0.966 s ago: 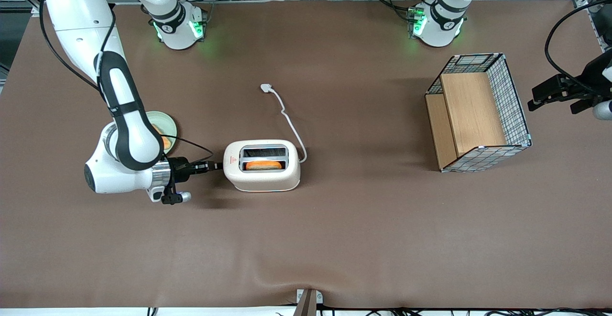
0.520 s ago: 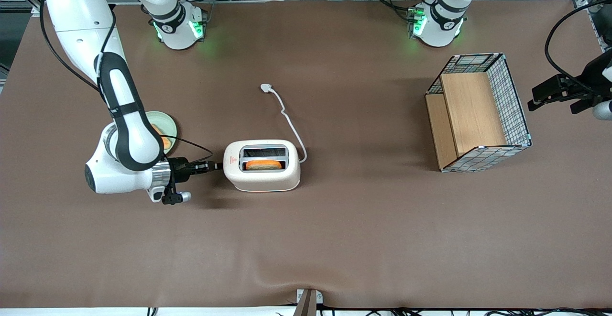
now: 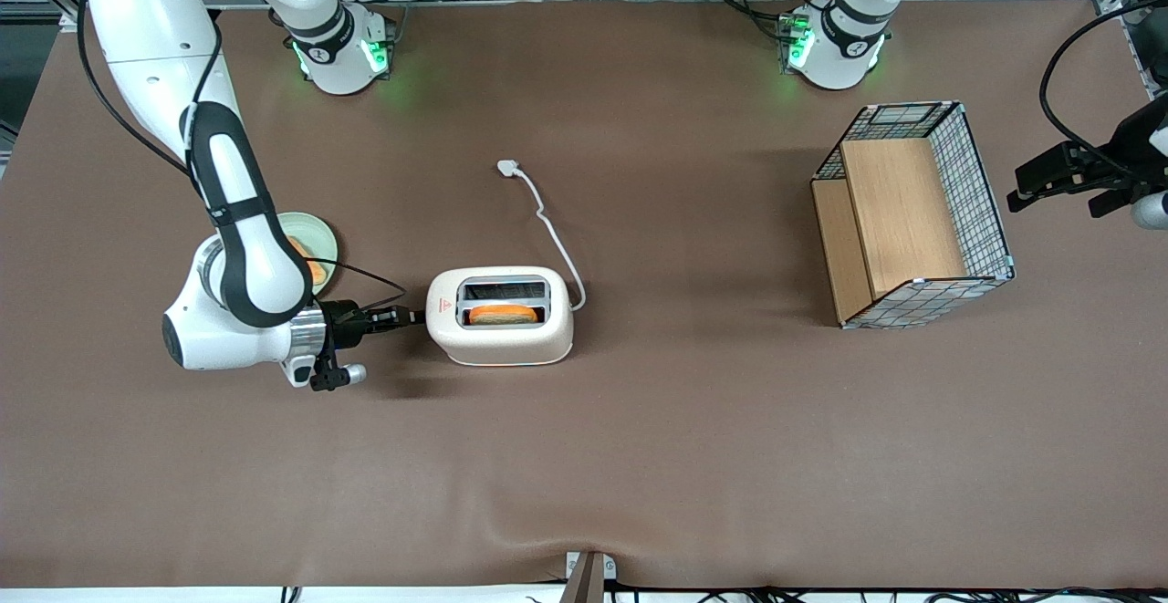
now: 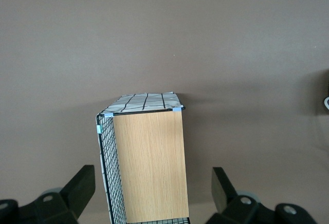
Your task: Press toaster button with right arm
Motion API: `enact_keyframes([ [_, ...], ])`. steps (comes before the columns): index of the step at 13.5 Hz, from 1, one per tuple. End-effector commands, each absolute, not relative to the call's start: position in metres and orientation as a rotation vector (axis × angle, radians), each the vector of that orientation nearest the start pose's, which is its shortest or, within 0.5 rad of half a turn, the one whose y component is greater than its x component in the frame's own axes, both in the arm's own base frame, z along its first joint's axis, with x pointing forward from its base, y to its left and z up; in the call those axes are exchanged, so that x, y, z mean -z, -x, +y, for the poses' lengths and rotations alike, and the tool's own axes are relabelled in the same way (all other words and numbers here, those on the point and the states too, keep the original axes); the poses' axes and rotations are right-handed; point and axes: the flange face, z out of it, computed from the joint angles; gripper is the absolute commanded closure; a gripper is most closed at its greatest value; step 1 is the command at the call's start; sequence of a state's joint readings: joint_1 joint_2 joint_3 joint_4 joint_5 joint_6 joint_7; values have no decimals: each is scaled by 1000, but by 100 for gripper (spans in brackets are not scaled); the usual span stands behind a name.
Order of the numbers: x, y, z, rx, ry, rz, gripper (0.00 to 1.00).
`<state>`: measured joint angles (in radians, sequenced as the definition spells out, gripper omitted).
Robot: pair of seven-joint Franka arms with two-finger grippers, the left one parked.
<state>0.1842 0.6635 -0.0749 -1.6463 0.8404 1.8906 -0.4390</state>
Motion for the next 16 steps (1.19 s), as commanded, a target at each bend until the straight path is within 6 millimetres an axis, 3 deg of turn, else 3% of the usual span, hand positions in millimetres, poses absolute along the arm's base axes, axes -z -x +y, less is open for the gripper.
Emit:
enact_keyframes([
  [1,-180,-636,139,-340,2392,-139,100],
  [11,-219,-653,141,-314,2400,-105,100],
  [16,-248,-659,130,-320,2381,-120,100],
])
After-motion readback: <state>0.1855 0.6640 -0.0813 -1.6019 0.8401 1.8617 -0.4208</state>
